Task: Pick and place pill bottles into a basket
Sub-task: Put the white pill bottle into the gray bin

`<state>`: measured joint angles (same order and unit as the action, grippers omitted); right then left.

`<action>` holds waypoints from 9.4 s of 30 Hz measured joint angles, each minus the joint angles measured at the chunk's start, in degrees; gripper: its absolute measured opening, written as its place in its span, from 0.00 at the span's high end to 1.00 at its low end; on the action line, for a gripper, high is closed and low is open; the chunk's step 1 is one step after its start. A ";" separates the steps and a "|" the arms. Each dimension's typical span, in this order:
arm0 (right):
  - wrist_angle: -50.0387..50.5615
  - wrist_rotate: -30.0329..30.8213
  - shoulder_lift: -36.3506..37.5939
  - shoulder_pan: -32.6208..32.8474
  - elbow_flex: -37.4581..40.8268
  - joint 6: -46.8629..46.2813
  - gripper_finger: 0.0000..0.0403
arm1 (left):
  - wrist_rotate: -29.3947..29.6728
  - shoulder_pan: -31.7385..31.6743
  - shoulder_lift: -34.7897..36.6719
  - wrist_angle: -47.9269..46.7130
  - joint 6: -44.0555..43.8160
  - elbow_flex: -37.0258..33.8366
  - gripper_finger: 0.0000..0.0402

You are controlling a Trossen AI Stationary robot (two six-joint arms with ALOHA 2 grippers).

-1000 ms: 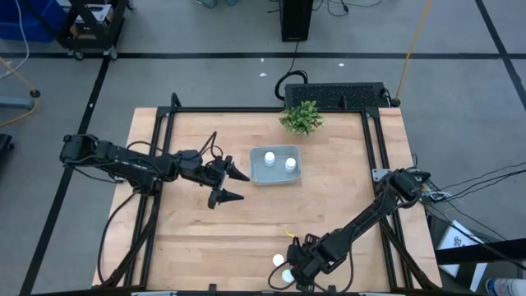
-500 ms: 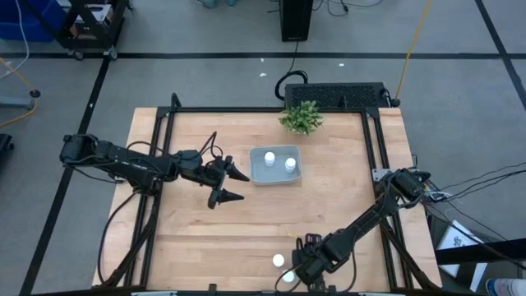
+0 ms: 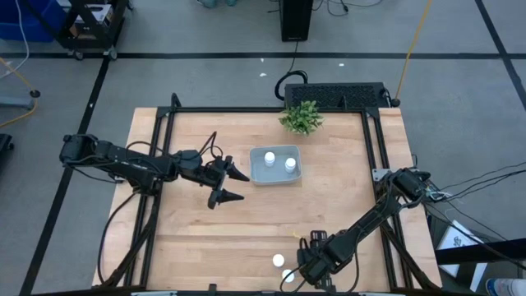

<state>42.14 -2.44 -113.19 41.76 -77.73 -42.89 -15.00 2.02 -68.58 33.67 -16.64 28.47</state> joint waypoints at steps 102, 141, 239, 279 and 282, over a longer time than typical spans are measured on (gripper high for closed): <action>-131.91 53.34 -8.96 -10.51 48.37 28.21 0.46 | 0.04 0.04 0.00 -2.19 1.95 0.00 0.14; -17.48 9.65 29.03 -24.36 18.86 7.53 0.25 | 0.08 0.04 0.00 -2.69 1.53 0.00 0.14; -31.13 12.70 25.79 -41.26 16.11 35.83 0.61 | 1.64 -0.07 0.02 -3.52 2.37 0.02 0.14; -34.14 0.72 12.90 -56.00 16.09 40.75 0.62 | 1.64 -0.07 0.02 -3.63 2.54 0.02 0.14; -34.06 0.72 13.23 -56.02 16.09 40.74 0.59 | 1.64 -0.07 0.02 -3.65 2.54 0.02 0.14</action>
<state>8.08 -1.72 -99.95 -14.26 -61.65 -2.15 -13.37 1.96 -68.55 30.02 -14.10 28.49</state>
